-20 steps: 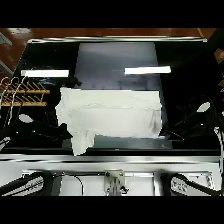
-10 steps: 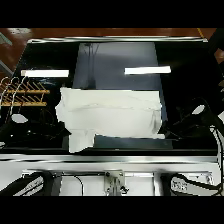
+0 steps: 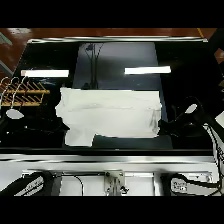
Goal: Fold the shirts.
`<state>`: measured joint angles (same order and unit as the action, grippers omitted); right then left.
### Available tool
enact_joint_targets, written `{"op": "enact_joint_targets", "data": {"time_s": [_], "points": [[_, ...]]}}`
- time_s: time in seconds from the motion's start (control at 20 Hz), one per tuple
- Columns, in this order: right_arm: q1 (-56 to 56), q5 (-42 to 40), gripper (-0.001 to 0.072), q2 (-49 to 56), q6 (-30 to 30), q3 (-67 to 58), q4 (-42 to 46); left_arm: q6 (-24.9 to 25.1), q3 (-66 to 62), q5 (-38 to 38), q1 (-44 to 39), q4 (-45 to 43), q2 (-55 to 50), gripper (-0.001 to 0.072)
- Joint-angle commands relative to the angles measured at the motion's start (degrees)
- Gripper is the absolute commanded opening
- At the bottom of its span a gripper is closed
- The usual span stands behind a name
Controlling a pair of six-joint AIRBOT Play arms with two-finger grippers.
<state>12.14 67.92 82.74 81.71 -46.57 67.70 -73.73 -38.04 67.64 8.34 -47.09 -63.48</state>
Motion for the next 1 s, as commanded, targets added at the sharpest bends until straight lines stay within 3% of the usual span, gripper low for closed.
{"op": "enact_joint_targets", "data": {"time_s": [0.0, 0.2, 0.35, 0.5, 0.65, 0.8, 0.95], "points": [[-0.17, 3.21, 0.0074, -2.89, -5.6, -2.93, -0.17, 5.35, -6.4, 2.84, -0.02, -1.07, 0.02, 0.0031], [-0.17, 1.73, 0.0073, -9.2, -5.35, -10.45, -0.87, 7.26, -17.44, 5.16, -0.02, -3.13, -0.11, 0.0031], [-1.36, 1.14, 0.0073, -9.86, -5.44, -15.34, -5.27, 7.23, -23.78, 0.48, 0.0, -3.1, -0.85, 0.0032], [-6.12, -6.95, 0.0073, -9.86, -4.94, -17.49, -4.83, 6.86, -29.09, -4.28, -0.02, -3.02, -3.82, 0.0032], [-10.36, -16.96, 0.0073, -9.07, 3.39, -17.75, 3.76, 3.13, -33.31, -4.72, -0.02, -3.02, -10.16, 0.0032], [-11.26, -18.53, 0.0073, -6.01, 6.93, -17.77, 7.45, 1.88, -34.49, -6.69, 0.02, -3.02, -16.83, 0.0032], [-11.3, -20.65, 0.0073, -2.73, 9.44, -17.77, 8.17, -3.8, -35.19, -7.26, 0.61, -2.99, -23.08, 0.0032]]}}
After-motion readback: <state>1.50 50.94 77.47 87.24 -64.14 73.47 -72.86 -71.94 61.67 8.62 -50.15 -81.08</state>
